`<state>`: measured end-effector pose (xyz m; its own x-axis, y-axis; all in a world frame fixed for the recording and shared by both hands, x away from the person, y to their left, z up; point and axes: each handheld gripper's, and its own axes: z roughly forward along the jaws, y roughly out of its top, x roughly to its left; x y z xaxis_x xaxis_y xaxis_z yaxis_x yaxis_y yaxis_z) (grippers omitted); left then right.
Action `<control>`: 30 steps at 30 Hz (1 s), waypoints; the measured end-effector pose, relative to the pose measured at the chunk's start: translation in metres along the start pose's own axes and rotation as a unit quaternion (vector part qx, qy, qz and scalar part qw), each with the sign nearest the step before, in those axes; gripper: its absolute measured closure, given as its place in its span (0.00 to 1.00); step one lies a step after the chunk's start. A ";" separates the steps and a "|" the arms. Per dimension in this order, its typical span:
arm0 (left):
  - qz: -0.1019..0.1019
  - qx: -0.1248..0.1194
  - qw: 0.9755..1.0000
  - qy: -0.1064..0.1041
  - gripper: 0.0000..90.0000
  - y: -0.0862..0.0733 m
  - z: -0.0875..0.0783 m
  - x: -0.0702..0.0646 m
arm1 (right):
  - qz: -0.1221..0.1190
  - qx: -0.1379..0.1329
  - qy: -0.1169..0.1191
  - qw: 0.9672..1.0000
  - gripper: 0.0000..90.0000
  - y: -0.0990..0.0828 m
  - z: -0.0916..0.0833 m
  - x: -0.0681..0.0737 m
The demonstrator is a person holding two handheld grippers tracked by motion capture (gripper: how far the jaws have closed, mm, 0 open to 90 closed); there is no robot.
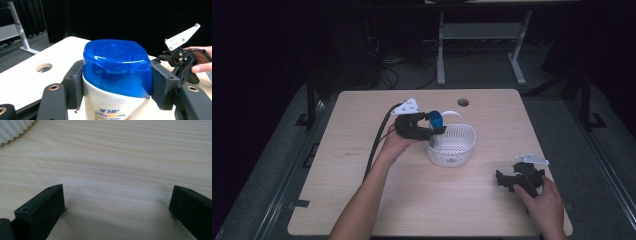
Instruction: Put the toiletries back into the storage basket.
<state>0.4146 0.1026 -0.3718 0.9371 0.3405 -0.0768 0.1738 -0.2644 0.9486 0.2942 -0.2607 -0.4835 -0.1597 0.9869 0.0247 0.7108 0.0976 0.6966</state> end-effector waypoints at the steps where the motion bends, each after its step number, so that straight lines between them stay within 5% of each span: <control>1: 0.000 0.000 1.000 -0.001 0.41 -0.001 0.001 0.000 | 0.000 0.000 0.000 1.000 0.00 0.000 0.000 0.000; 30: -0.001 0.027 1.000 -0.003 0.41 -0.019 0.008 -0.002 | 0.000 0.000 0.000 1.000 0.00 0.000 0.000 0.000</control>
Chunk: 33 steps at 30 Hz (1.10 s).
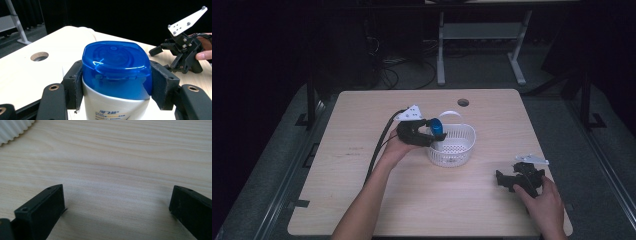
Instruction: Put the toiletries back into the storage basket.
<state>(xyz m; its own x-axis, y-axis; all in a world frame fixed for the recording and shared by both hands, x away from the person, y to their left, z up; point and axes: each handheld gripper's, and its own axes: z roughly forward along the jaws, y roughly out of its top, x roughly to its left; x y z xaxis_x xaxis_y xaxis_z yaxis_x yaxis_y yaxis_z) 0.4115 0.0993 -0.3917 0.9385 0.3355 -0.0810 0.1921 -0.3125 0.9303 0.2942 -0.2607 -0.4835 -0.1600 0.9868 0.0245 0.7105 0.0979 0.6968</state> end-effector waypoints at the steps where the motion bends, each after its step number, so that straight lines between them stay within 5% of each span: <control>1: 0.001 -0.002 1.000 -0.001 0.41 0.000 0.000 0.000 | 0.000 0.000 0.000 1.000 0.00 0.000 0.000 0.000; 7: 0.008 -0.008 1.000 -0.002 0.40 0.001 -0.001 -0.003 | 0.000 0.000 0.000 1.000 0.00 0.000 0.000 0.000; 10: 0.009 -0.019 1.000 0.006 0.31 0.005 -0.004 -0.004 | 0.000 0.000 0.000 1.000 0.00 0.000 0.000 0.000; 16: 0.002 0.006 1.000 0.016 0.15 0.007 -0.009 -0.003 | 0.000 0.000 0.000 1.000 0.00 0.000 0.000 0.000; 33: -0.002 0.037 0.998 0.049 0.15 0.002 -0.049 -0.007 | -0.001 0.000 0.001 1.000 0.00 -0.001 -0.001 -0.001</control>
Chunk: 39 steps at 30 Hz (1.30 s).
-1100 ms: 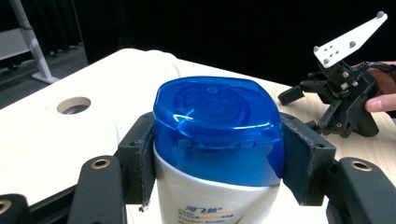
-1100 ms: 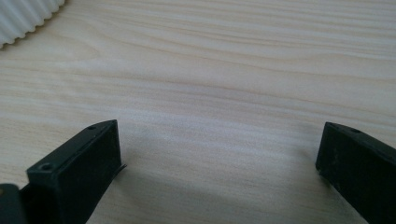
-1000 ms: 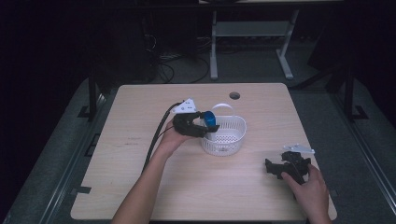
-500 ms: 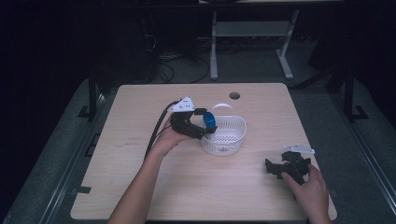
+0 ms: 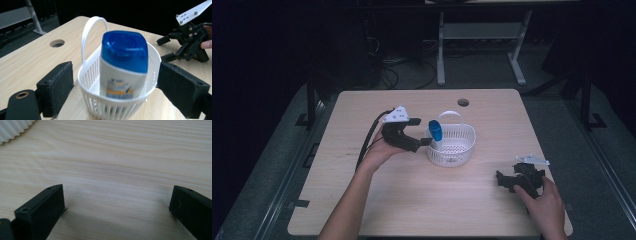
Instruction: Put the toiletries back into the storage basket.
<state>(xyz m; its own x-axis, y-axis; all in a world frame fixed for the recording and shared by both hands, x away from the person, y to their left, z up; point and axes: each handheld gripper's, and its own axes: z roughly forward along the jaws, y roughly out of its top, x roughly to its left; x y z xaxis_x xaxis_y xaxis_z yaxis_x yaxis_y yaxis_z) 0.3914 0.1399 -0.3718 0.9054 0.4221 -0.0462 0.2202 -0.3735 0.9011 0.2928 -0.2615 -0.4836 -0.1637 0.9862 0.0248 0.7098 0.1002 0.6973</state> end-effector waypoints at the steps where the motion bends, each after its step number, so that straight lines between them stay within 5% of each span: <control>1: 0.002 0.001 1.000 0.003 0.15 -0.001 -0.003 0.000 | 0.000 0.000 0.000 1.000 0.00 0.000 0.000 0.000; 16: 0.003 0.039 0.998 0.047 0.15 -0.015 -0.043 -0.006 | -0.001 0.000 0.001 1.000 0.00 0.000 0.000 0.000; 39: -0.015 0.087 0.992 0.089 0.15 -0.075 -0.082 -0.016 | 0.000 0.000 0.000 1.000 0.00 0.000 0.000 0.000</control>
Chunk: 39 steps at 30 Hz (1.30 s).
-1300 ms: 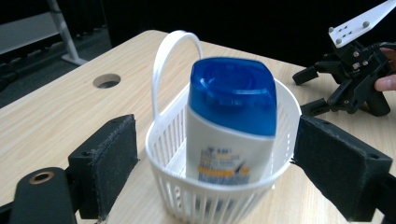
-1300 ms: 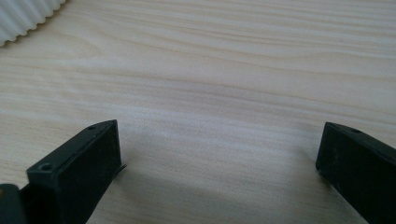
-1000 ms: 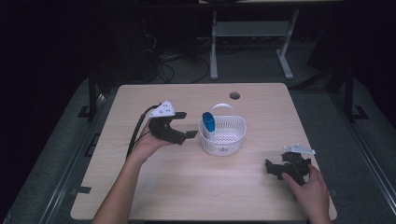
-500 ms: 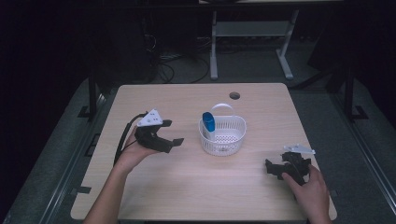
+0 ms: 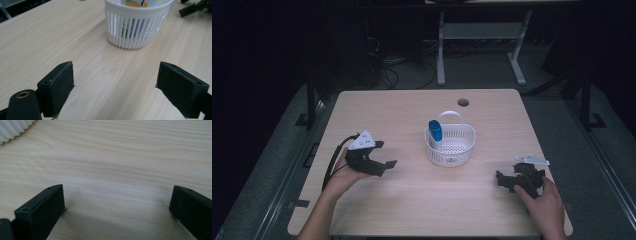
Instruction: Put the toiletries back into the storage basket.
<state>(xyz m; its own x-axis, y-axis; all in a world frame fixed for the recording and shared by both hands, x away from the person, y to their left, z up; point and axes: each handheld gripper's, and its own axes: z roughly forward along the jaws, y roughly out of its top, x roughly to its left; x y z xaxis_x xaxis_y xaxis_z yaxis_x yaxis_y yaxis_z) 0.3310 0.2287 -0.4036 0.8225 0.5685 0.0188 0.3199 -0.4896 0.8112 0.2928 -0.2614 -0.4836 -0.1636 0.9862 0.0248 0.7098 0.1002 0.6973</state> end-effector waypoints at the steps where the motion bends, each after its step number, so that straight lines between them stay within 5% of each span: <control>1: 0.001 0.003 1.000 0.003 0.15 -0.002 -0.001 -0.001 | 0.000 0.000 0.000 1.000 0.00 0.000 0.000 0.000; 22: -0.009 0.054 0.998 0.036 0.15 -0.057 -0.026 -0.006 | 0.000 0.000 0.000 1.000 0.00 0.000 0.000 0.000; 39: -0.030 0.099 0.993 0.056 0.15 -0.093 -0.036 -0.005 | 0.000 0.000 0.000 1.000 0.00 0.000 0.000 0.000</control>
<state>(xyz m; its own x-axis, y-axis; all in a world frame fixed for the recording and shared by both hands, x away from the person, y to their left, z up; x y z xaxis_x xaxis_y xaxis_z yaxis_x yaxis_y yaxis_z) 0.2797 0.2951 -0.4578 0.7454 0.6650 0.0471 0.4625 -0.5667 0.6819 0.2928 -0.2614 -0.4836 -0.1636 0.9862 0.0250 0.7098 0.1001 0.6973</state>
